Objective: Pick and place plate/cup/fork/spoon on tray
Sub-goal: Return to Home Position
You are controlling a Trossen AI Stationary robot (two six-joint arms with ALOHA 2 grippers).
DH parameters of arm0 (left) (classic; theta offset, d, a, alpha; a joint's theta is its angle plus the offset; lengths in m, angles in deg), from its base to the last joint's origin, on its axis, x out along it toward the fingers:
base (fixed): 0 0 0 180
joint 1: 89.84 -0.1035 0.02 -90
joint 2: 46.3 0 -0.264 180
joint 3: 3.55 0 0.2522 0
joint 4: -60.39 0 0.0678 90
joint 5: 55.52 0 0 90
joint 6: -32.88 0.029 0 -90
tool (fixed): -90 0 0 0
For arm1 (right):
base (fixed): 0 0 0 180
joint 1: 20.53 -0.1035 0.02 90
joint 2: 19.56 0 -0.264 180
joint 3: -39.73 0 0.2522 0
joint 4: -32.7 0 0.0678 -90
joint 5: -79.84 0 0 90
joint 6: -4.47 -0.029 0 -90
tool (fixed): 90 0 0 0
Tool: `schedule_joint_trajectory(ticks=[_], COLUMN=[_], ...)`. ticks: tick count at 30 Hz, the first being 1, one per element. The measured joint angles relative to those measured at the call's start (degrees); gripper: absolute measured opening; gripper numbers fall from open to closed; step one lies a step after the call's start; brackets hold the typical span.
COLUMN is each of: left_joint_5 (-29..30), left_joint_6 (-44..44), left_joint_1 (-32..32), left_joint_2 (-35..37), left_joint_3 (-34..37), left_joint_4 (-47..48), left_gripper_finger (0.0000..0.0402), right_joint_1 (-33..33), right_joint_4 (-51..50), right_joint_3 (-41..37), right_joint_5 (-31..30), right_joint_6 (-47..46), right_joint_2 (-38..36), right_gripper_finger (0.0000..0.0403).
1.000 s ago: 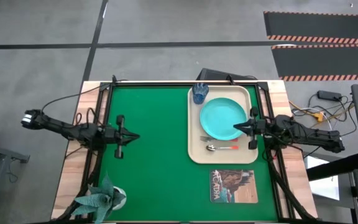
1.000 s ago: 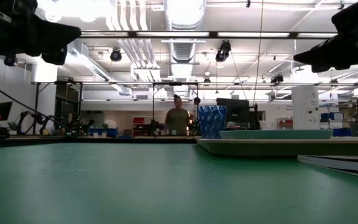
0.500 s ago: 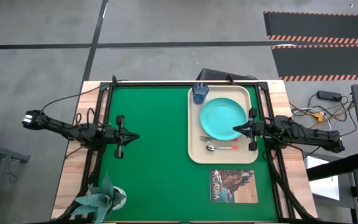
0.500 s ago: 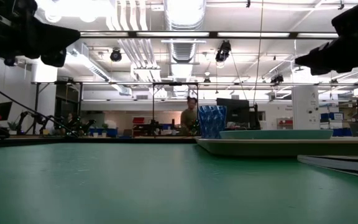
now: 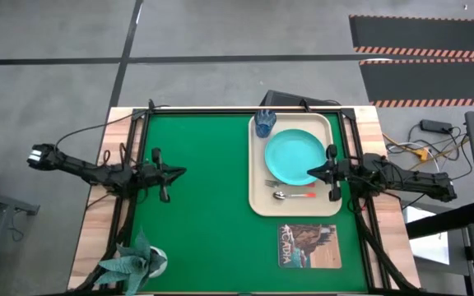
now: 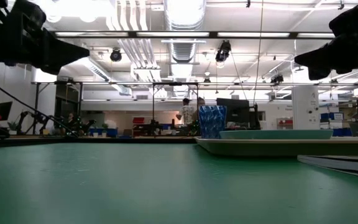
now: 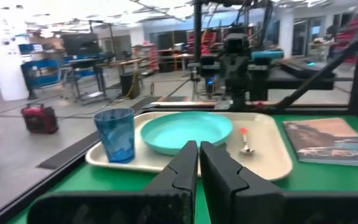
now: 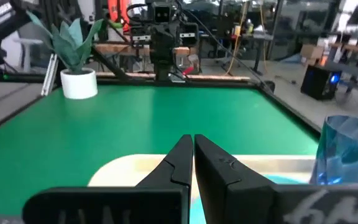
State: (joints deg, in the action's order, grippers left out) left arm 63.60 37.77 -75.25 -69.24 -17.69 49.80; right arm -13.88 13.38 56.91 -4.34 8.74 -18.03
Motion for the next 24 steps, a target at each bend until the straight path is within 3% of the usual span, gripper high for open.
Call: schedule_joint_trajectory(ticks=[8,24], left_joint_5=[0.44,0.46], left_joint_6=[0.00,0.03], left_joint_1=[0.00,0.00], left_joint_2=[-3.29,-10.62], left_joint_3=[0.04,0.13], left_joint_4=[-0.02,0.07], left_gripper_finger=[0.0005,0.0005], right_joint_1=[0.00,0.00], right_joint_4=[-0.04,-0.04], right_joint_3=[0.00,0.00], right_joint_5=[0.02,0.07], right_joint_6=[-5.56,-5.77], right_joint_2=[0.05,0.05], right_gripper_finger=[0.0009,0.0009])
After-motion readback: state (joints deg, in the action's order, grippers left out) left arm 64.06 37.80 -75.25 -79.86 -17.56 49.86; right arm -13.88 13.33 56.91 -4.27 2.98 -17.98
